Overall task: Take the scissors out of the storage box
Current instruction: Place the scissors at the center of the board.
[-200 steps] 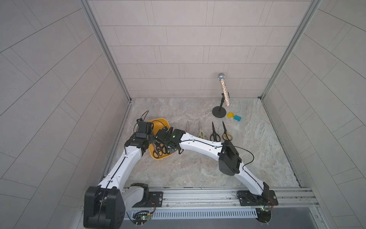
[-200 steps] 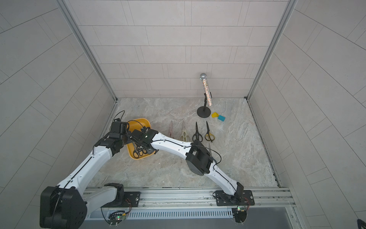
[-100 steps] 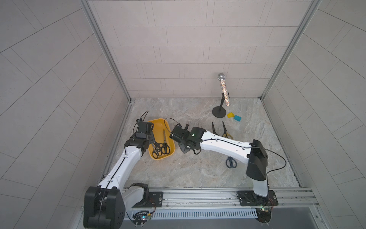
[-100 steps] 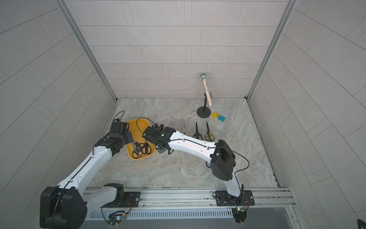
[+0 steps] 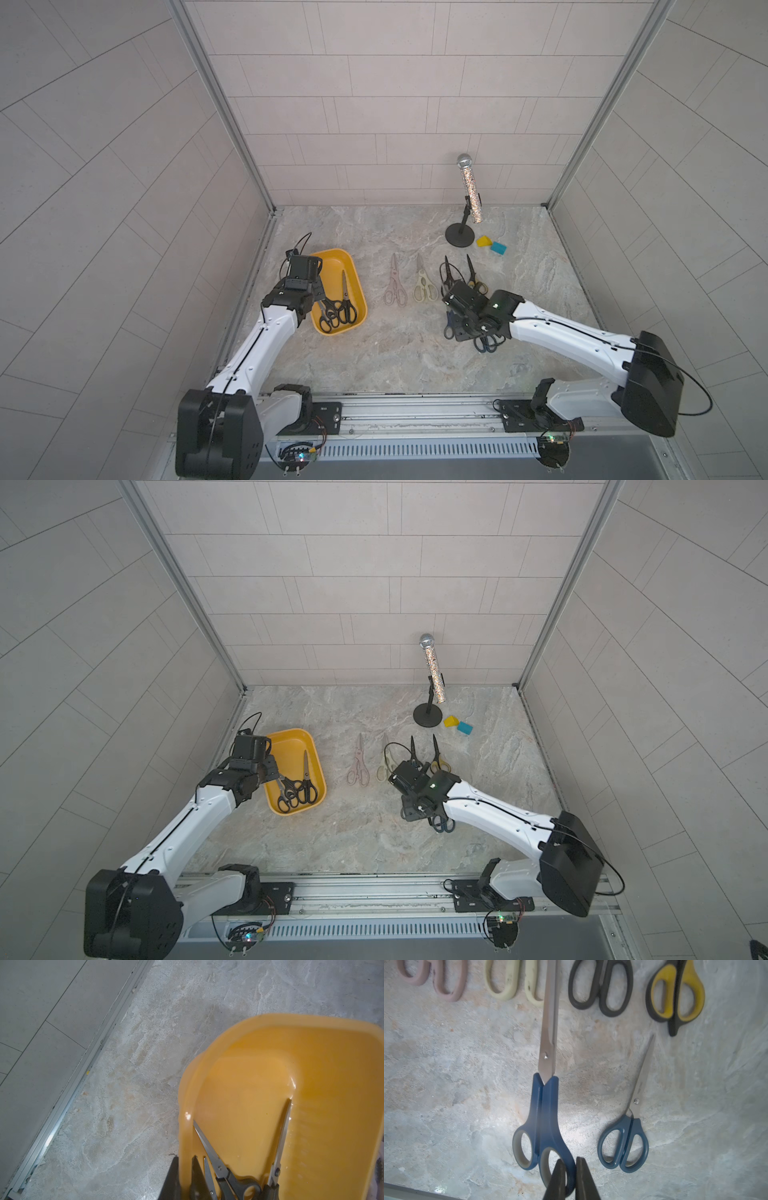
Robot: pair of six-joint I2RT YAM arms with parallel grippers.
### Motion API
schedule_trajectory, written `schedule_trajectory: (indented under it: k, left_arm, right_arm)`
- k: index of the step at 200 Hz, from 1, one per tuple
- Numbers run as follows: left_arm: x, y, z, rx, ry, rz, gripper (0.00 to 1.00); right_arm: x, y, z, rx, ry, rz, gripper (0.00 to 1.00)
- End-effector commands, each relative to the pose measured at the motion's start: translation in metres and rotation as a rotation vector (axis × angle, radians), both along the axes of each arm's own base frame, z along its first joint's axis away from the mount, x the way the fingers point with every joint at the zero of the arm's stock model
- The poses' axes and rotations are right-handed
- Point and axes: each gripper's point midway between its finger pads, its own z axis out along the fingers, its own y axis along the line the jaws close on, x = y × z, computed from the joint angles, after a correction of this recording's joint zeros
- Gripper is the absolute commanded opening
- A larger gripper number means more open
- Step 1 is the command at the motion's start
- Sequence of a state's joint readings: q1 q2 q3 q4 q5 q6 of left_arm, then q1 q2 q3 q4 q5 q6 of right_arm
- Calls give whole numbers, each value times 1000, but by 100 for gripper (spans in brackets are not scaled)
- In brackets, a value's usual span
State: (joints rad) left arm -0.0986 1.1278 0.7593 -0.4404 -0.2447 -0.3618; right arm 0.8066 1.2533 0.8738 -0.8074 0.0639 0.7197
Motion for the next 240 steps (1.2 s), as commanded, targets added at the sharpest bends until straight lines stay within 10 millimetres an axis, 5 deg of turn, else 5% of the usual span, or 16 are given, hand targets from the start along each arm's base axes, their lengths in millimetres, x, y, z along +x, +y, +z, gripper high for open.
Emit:
schedule_trajectory:
  k: [1, 60, 156, 193, 240]
  left_arm:
    - [3, 3, 14, 16, -34, 9, 0]
    - [3, 4, 14, 16, -39, 10, 0]
    - [2, 6, 15, 30, -47, 10, 0]
    - [3, 5, 15, 30, -45, 7, 0]
    - [3, 5, 13, 27, -41, 7, 0]
  right_arm:
    - [-11, 2, -8, 139, 22, -65, 0]
    - [-31, 2, -52, 301, 135, -128, 0]
    - [-32, -18, -93, 141, 254, -176, 3]
    - [-28, -29, -80, 70, 225, -168, 26]
    - [7, -5, -16, 172, 77, -128, 37]
